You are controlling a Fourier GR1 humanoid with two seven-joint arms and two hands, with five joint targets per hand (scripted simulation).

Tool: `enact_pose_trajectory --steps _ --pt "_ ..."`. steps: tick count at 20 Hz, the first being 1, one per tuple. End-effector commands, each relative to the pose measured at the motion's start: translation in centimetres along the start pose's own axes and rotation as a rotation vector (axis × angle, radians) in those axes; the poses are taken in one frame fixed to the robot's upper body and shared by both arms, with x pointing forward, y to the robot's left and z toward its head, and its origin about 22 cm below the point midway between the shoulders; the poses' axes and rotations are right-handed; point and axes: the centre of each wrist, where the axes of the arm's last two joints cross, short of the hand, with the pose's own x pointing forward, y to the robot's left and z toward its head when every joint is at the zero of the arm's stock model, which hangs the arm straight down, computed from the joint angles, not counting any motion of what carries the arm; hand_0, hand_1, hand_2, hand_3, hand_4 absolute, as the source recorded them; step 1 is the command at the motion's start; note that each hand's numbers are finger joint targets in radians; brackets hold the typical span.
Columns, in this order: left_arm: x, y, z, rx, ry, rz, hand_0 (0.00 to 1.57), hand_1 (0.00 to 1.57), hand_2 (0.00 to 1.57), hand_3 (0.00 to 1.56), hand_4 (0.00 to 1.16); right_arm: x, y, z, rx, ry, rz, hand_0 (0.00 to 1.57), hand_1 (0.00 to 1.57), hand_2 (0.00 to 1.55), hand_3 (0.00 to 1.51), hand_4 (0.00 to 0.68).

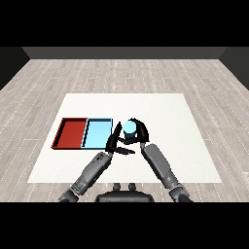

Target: Pick the blue can and put it in the blue box

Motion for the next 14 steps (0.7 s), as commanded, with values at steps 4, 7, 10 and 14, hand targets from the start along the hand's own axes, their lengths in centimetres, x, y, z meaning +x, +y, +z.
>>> enact_pose_trajectory --steps 4,7,10,14 --pt "-1.5 -0.7 -1.3 0.006 0.033 -0.030 0.00 0.00 0.00 0.00 0.00 0.5 0.2 -1.0 0.027 -0.010 -0.019 1.42 1.42 1.46 1.36 0.559" --pt "-0.9 -0.2 -2.2 -0.013 0.023 -0.006 0.00 0.00 0.00 0.00 0.00 0.1 0.4 -0.1 0.032 -0.001 -0.019 1.43 1.43 1.46 1.38 0.550" --pt "0.3 -2.2 -1.9 -0.018 0.047 -0.008 0.00 0.00 0.00 0.00 0.00 -0.3 1.3 1.4 0.024 -0.018 -0.027 1.43 1.43 1.46 1.38 0.552" --pt "-0.2 -1.1 -2.2 -0.002 0.038 -0.031 0.00 0.00 0.00 0.00 0.00 1.0 0.0 -0.3 0.037 -0.024 -0.028 1.43 1.43 1.46 1.38 0.551"
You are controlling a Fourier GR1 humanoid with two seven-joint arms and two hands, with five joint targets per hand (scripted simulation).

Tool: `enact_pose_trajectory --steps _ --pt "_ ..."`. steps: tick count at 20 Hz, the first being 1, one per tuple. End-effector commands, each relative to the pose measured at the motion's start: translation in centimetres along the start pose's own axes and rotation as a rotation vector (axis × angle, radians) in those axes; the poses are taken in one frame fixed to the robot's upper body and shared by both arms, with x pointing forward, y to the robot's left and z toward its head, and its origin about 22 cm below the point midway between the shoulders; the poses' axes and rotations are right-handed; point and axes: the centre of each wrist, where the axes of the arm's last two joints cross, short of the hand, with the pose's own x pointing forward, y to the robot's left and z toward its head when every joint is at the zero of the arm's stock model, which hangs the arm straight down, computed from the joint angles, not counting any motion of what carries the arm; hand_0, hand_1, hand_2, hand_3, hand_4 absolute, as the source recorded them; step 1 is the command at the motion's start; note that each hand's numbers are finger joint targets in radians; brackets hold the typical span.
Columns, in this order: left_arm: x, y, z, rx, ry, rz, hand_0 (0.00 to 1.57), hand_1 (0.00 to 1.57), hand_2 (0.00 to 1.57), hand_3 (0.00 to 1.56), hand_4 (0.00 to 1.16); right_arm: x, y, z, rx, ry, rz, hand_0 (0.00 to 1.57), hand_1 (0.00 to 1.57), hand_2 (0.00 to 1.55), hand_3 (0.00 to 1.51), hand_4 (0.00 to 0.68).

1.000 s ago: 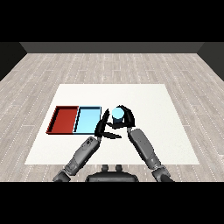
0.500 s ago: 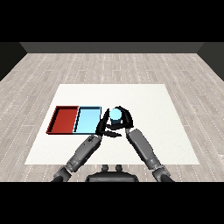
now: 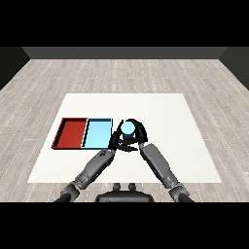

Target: Pick the blue can and put it in the blue box

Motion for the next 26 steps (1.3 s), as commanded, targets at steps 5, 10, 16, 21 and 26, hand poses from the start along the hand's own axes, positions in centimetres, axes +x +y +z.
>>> enact_pose_trajectory --steps 5,10,16,21,26 --pt "0.6 -1.1 -0.5 -0.009 -0.019 -0.006 0.00 0.00 0.00 0.00 0.00 1.0 1.4 0.0 0.018 0.021 0.001 1.44 1.44 1.47 1.38 0.531" --pt "1.0 -0.4 -2.1 -0.005 -0.002 -0.013 0.00 0.00 0.00 0.00 0.00 -1.3 1.9 -0.2 0.024 0.013 -0.001 1.46 1.46 1.46 1.37 0.535" --pt "0.8 -1.0 -2.5 -0.039 -0.009 -0.018 0.00 0.00 0.00 0.00 0.00 0.0 4.4 -0.2 0.057 0.017 -0.003 1.44 1.44 1.45 1.36 0.483" --pt "0.2 -1.5 -1.6 0.095 0.034 0.004 0.00 0.00 0.39 0.00 0.78 -0.3 3.9 1.4 0.049 0.011 -0.003 1.45 1.45 1.46 1.37 0.511" --pt "0.9 -2.1 -0.7 0.152 0.074 -0.091 1.57 1.57 1.57 1.47 1.13 0.6 3.8 0.4 0.048 0.002 -0.039 1.43 1.43 1.46 1.38 0.529"
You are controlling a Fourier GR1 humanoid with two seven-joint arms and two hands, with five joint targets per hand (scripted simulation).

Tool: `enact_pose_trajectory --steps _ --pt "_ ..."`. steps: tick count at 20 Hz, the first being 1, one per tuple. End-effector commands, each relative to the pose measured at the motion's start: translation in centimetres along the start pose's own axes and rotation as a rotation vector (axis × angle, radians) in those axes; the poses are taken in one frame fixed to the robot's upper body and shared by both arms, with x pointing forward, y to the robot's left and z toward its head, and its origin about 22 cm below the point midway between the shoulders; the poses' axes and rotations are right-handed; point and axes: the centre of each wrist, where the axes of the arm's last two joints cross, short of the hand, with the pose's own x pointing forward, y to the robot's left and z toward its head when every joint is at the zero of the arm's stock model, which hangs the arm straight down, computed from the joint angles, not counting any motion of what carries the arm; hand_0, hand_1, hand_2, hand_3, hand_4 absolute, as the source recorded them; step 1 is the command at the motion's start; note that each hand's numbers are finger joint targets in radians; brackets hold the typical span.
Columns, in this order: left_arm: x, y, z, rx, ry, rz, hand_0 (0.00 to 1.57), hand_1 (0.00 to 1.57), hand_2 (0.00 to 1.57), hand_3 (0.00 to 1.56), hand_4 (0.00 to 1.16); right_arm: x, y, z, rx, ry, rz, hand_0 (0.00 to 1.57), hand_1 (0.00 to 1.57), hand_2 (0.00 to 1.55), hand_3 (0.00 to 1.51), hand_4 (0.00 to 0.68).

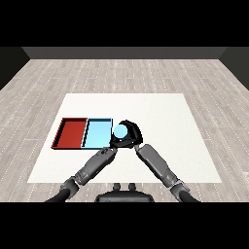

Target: Pick the blue can and put it in the blue box

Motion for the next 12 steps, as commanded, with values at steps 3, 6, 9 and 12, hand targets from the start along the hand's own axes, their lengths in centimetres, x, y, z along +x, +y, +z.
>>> enact_pose_trajectory --steps 3,6,9,12 --pt "1.5 -2.1 -1.0 0.028 0.029 -0.033 1.57 1.57 1.55 1.46 1.13 0.1 1.6 -1.1 0.018 -0.013 -0.058 1.42 1.42 1.45 1.37 0.529" --pt "0.5 0.0 -1.8 0.054 0.030 -0.044 1.57 1.57 1.55 1.46 1.14 -0.3 1.3 -0.1 0.021 -0.005 -0.044 1.42 1.42 1.46 1.37 0.531" --pt "0.5 -1.1 -0.8 0.066 0.009 -0.042 1.57 1.57 1.56 1.47 1.14 -2.0 1.2 2.3 -0.011 -0.006 -0.043 1.42 1.42 1.46 1.38 0.522" --pt "0.1 -0.5 -0.8 0.067 -0.006 -0.061 1.57 1.57 1.56 1.47 1.14 -1.4 0.2 0.7 -0.017 0.028 0.015 0.72 0.72 0.72 0.25 0.110"
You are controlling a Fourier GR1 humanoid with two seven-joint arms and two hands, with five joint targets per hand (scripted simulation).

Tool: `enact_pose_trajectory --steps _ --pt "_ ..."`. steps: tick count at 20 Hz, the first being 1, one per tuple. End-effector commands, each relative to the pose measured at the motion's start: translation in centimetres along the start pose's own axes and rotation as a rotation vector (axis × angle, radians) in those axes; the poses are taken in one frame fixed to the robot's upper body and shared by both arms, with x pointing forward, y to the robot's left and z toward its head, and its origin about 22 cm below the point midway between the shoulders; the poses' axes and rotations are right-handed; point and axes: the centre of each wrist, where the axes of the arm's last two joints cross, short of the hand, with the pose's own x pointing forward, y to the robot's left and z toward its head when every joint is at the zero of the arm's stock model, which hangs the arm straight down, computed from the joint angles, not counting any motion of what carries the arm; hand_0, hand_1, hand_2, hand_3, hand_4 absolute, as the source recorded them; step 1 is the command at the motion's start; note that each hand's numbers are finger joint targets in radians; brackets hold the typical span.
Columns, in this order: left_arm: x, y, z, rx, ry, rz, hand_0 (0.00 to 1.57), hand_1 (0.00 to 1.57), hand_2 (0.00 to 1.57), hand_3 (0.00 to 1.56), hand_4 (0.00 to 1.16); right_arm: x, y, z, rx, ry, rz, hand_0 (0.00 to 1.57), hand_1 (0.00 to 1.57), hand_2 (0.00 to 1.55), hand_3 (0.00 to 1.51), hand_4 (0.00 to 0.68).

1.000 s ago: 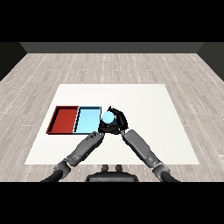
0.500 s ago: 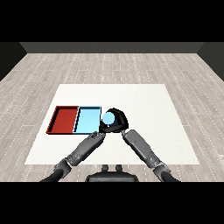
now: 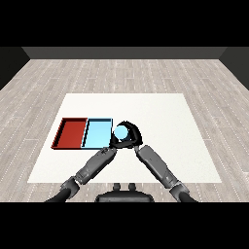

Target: Pick the blue can and put it in the blue box

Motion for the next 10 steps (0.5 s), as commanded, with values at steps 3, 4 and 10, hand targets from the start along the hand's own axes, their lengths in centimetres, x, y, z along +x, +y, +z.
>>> enact_pose_trajectory --steps 3,4,10 --pt "0.9 -0.6 -0.6 0.017 -0.009 0.010 1.57 1.57 1.56 1.47 1.14 0.3 0.1 -0.3 0.009 0.024 0.043 0.00 0.00 0.00 0.00 0.000" --pt "0.9 -0.6 -0.6 0.017 -0.009 0.009 1.57 1.57 1.56 1.47 1.14 0.3 0.1 -0.3 0.009 0.024 0.044 0.00 0.00 0.00 0.00 0.000" --pt "1.4 -1.3 -0.4 0.026 0.007 0.022 1.57 1.57 1.57 1.48 1.14 0.0 0.1 0.1 0.016 0.010 0.063 0.00 0.00 0.00 0.00 0.000"
